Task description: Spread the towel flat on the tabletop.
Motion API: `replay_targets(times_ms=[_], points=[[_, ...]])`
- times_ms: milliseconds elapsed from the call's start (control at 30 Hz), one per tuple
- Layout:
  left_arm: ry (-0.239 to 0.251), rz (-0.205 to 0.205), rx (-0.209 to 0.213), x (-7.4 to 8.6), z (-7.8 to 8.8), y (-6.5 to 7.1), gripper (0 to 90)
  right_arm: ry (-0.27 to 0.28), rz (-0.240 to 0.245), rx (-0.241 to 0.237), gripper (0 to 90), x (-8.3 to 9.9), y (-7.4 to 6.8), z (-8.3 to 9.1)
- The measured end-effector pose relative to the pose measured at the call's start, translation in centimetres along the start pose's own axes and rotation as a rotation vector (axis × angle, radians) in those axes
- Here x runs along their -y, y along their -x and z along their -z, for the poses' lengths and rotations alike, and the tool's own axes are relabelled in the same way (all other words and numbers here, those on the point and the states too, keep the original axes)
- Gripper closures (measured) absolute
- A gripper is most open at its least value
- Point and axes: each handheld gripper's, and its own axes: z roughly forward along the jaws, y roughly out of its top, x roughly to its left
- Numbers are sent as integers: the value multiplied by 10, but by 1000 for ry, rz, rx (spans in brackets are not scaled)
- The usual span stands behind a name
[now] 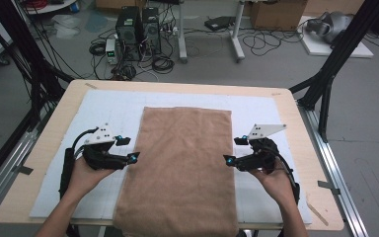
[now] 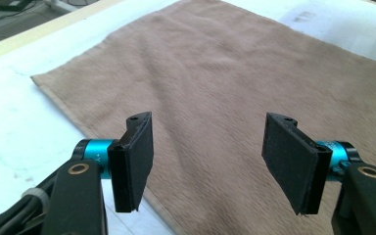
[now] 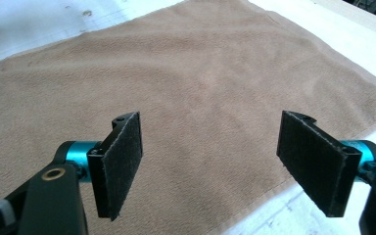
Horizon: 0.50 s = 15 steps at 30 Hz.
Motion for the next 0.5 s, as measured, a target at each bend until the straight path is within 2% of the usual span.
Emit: replay_targets(times_ms=[133, 300, 500], points=[[-16, -1, -2, 1, 1, 1, 364, 5, 0, -5, 238, -3, 2, -1], [7, 20, -6, 2, 7, -3, 365, -2, 4, -11, 237, -5, 2, -4], [8, 17, 3, 3, 6, -4, 363, -12, 5, -9, 236, -5, 2, -4]])
